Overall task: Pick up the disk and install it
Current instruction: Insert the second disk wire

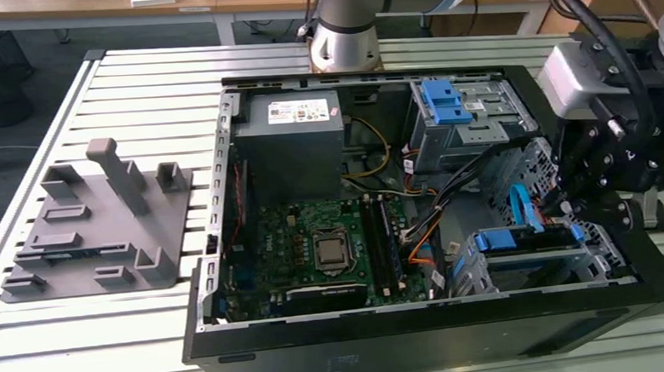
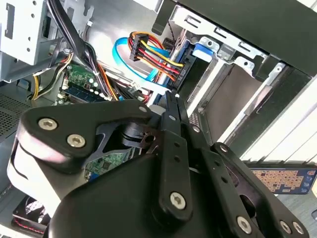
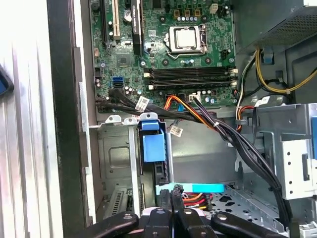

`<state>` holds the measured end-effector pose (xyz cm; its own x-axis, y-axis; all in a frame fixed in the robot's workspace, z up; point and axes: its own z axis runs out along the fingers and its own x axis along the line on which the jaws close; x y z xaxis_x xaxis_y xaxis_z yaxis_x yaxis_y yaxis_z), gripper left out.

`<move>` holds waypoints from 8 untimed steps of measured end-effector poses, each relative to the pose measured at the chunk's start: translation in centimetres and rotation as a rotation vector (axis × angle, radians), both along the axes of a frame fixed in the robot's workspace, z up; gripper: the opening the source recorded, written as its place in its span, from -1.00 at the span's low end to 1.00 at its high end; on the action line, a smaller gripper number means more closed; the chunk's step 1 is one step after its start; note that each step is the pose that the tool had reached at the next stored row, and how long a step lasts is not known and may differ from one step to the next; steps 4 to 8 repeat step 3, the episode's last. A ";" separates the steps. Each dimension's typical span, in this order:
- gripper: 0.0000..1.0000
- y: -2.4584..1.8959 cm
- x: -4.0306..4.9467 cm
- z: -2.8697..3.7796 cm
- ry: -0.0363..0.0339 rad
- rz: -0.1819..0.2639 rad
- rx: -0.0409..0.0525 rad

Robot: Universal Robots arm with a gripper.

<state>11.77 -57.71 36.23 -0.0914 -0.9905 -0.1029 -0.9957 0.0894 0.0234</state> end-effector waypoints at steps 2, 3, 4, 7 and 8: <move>-0.70 0.00 0.00 0.31 0.0000 0.000 0.0001; -0.70 0.00 0.00 0.44 0.0001 0.000 0.0000; -0.70 0.00 0.00 0.44 0.0001 0.000 0.0000; -0.70 0.00 0.00 0.44 0.0001 0.000 0.0000; -0.70 0.00 0.00 0.44 0.0001 0.000 0.0000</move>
